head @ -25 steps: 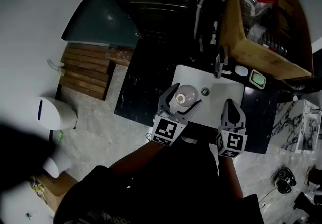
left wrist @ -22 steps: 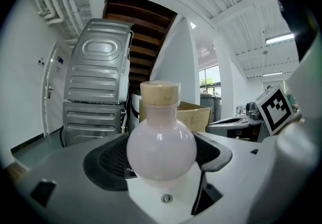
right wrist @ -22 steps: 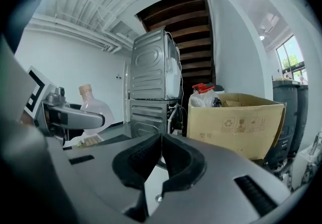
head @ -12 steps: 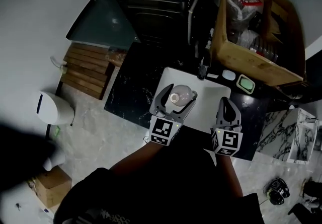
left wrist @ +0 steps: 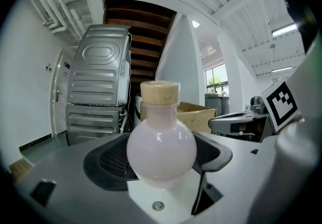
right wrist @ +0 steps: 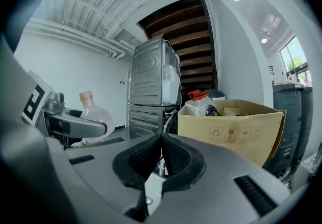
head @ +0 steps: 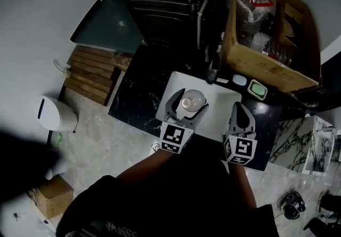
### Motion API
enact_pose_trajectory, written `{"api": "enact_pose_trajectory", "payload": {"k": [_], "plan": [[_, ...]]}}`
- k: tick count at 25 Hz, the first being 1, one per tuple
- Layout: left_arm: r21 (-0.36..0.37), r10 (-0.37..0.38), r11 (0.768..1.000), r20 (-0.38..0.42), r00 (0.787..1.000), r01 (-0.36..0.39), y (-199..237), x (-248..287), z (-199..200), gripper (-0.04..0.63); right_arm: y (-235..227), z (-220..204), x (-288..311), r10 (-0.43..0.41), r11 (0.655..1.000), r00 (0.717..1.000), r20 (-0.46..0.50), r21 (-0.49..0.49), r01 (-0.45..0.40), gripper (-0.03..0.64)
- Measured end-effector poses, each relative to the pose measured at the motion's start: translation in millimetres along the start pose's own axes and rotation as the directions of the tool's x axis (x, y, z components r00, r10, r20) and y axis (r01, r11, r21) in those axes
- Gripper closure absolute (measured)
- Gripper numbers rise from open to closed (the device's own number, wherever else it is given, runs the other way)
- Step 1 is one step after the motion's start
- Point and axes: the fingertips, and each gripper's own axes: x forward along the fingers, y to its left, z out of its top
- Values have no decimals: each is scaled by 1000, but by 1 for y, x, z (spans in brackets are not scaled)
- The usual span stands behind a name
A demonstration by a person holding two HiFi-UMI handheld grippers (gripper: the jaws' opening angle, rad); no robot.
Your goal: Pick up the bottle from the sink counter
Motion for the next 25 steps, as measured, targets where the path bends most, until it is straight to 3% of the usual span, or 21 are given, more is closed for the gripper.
{"api": "enact_pose_trajectory", "payload": {"k": [10, 15, 25], "plan": [[5, -9, 1000, 12, 1000, 9, 12, -9, 2, 213, 14, 2, 1, -15, 1000, 1000, -3, -25, 15, 580], [-46, -33, 998, 24, 999, 34, 18, -12, 5, 213, 19, 3, 1, -36, 999, 999, 1, -17, 36, 580], [-45, -56, 997, 32, 998, 58, 25, -14, 7, 213, 24, 4, 1, -67, 998, 998, -5, -20, 67, 580]]}}
